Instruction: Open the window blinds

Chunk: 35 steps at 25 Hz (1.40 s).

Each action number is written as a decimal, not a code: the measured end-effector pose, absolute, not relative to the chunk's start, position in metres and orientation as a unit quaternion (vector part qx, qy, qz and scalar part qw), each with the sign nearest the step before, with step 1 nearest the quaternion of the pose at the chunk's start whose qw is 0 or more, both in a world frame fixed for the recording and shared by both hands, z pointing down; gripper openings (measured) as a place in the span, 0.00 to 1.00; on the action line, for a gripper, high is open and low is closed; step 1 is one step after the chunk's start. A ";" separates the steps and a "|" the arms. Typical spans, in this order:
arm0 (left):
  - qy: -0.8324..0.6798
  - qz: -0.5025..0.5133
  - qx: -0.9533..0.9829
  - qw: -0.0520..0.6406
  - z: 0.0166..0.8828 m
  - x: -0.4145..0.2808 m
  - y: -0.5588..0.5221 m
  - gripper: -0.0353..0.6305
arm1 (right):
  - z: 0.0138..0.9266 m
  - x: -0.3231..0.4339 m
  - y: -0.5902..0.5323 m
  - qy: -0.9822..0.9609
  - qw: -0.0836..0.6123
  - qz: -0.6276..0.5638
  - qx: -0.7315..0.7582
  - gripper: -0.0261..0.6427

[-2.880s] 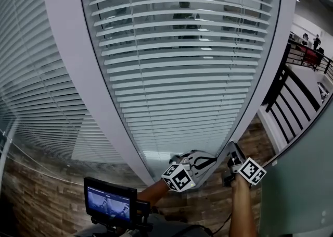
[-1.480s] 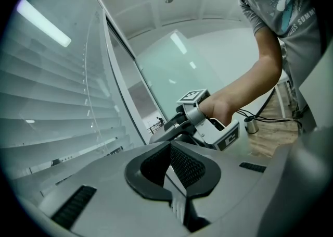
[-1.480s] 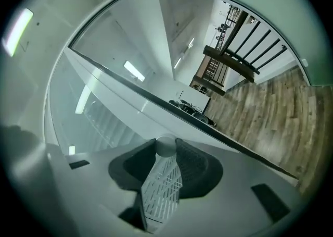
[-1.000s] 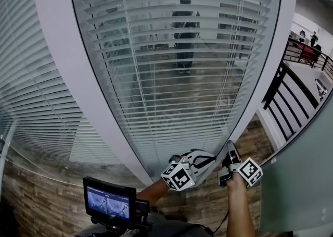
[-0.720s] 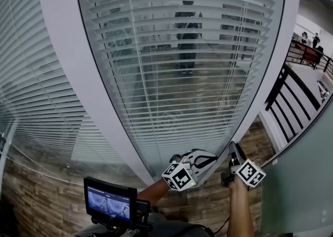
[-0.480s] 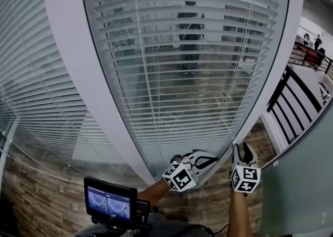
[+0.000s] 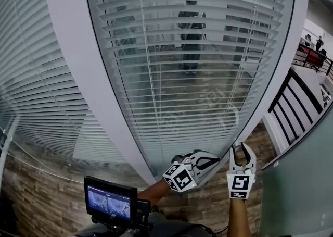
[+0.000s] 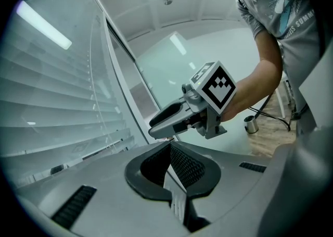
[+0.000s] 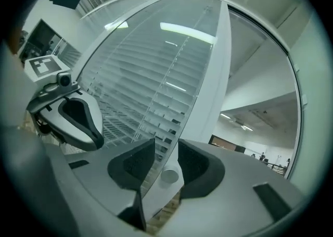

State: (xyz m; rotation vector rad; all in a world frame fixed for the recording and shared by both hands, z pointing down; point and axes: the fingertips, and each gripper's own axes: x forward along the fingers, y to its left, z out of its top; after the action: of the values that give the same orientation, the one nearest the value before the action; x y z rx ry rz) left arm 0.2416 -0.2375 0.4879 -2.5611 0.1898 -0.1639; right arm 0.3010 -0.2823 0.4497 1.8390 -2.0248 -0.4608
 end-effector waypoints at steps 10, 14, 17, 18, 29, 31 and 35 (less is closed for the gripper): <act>0.069 -0.059 -0.955 0.282 0.489 0.242 -0.234 0.06 | 0.460 0.291 -0.277 -0.730 0.197 -0.178 0.630 0.22; 0.067 -0.060 -0.955 0.283 0.490 0.242 -0.235 0.06 | 0.464 0.289 -0.280 -0.730 0.201 -0.178 0.629 0.22; 0.066 -0.059 -0.955 0.283 0.490 0.243 -0.235 0.06 | 0.467 0.289 -0.283 -0.728 0.212 -0.179 0.627 0.22; 0.065 -0.059 -0.955 0.283 0.490 0.243 -0.235 0.06 | 0.468 0.289 -0.283 -0.726 0.216 -0.180 0.627 0.22; 0.058 -0.061 -0.954 0.288 0.494 0.245 -0.236 0.06 | 0.470 0.295 -0.289 -0.714 0.225 -0.182 0.637 0.20; 0.057 -0.062 -0.954 0.289 0.494 0.245 -0.236 0.06 | 0.471 0.295 -0.289 -0.714 0.226 -0.181 0.638 0.20; 0.055 -0.061 -0.954 0.289 0.494 0.245 -0.235 0.06 | 0.471 0.296 -0.290 -0.712 0.228 -0.180 0.639 0.19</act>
State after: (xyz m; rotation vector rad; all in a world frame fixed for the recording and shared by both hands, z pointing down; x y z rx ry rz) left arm 0.2448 -0.2354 0.4937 -2.5459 0.1471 -0.1623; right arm 0.2958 -0.2903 0.4714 1.7595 -1.9621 -0.4958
